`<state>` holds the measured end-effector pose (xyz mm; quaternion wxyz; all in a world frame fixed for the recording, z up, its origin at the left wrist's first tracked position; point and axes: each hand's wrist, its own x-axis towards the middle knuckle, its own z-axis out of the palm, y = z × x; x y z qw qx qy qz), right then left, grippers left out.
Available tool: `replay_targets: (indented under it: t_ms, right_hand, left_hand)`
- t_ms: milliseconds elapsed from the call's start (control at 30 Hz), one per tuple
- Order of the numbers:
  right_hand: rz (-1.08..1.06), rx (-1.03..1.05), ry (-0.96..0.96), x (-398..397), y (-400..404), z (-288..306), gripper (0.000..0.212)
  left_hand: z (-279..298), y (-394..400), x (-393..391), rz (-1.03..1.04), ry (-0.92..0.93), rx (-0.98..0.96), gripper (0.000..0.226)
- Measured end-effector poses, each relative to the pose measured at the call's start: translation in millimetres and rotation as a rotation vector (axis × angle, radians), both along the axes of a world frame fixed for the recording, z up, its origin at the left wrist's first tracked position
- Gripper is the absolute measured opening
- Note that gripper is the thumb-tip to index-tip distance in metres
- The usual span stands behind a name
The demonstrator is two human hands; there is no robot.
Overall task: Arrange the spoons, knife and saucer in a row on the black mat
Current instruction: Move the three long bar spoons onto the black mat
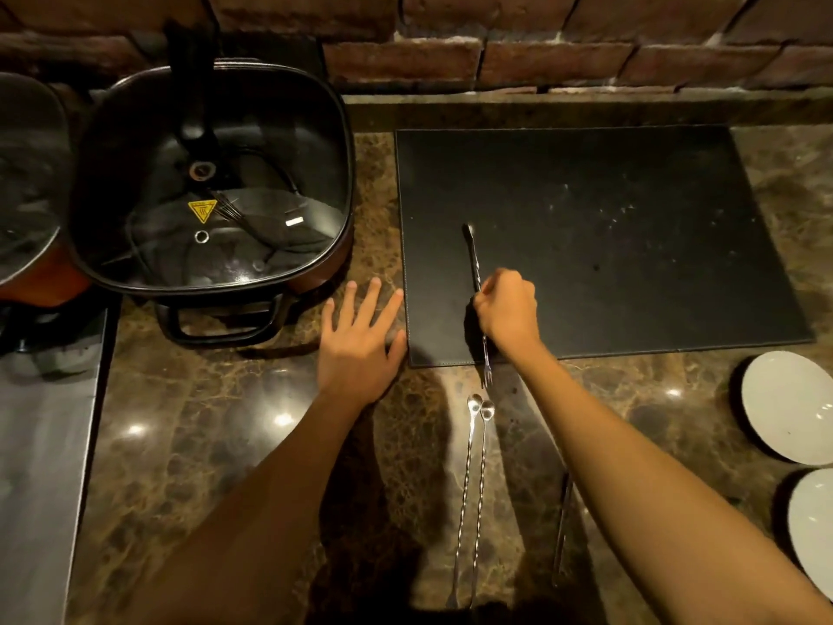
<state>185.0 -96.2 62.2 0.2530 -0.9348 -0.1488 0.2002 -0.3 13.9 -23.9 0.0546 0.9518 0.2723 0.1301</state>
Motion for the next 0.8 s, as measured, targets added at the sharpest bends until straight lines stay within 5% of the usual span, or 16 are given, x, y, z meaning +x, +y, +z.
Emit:
replay_targets:
  t_ms: [567,800]
  right_hand:
    - [-0.003,-0.009,-0.103,5.9,16.3,-13.5,0.015]
    - [-0.131,0.198,0.008,-16.2,-28.2,-3.4,0.01]
  left_hand:
    - [0.4,2.2,3.0,0.025,0.065,-0.045,0.057]
    - [-1.6,1.9,2.7,0.019,0.025,-0.005,0.054]
